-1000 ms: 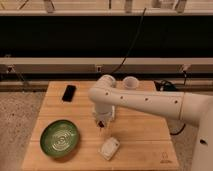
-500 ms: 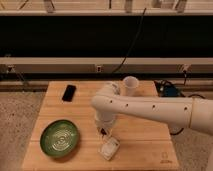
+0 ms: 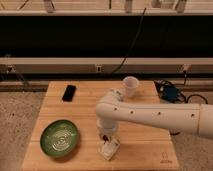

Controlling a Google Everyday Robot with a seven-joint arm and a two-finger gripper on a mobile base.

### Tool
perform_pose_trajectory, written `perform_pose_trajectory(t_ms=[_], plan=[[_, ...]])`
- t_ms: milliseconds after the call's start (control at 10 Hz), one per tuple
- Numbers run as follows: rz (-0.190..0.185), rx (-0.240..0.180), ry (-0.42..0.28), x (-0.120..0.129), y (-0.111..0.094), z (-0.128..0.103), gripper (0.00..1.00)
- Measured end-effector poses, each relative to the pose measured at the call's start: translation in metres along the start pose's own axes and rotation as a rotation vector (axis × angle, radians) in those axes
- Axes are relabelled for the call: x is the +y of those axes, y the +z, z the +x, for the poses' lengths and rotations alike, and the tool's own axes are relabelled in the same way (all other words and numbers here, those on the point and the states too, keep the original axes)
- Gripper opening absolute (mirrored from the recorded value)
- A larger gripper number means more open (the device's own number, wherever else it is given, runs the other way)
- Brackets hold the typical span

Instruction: Place the pepper on the white sponge

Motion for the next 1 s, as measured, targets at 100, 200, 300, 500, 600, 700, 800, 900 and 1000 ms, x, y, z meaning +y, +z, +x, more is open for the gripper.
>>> perform_pose_trajectory(t_ms=[100, 200, 300, 500, 600, 700, 800, 900, 1000], plan=[[0.004, -0.002, -0.002, 0.0008, 0.002, -0.0002, 0.04], [0.005, -0.004, -0.002, 0.0024, 0.0036, -0.0008, 0.04], [0.007, -0.004, -0.001, 0.0024, 0.0043, -0.0011, 0.04], [0.011, -0.006, 0.002, 0.0046, 0.0056, -0.0006, 0.04], [0.011, -0.007, 0.004, 0.0059, 0.0067, -0.0004, 0.04], [0.013, -0.007, 0.004, 0.0065, 0.0075, -0.0005, 0.04], [0.013, -0.008, 0.004, 0.0073, 0.0085, -0.0008, 0.04], [0.014, -0.009, 0.005, 0.0079, 0.0096, -0.001, 0.04], [0.015, -0.008, 0.005, 0.0083, 0.0104, -0.0013, 0.04]])
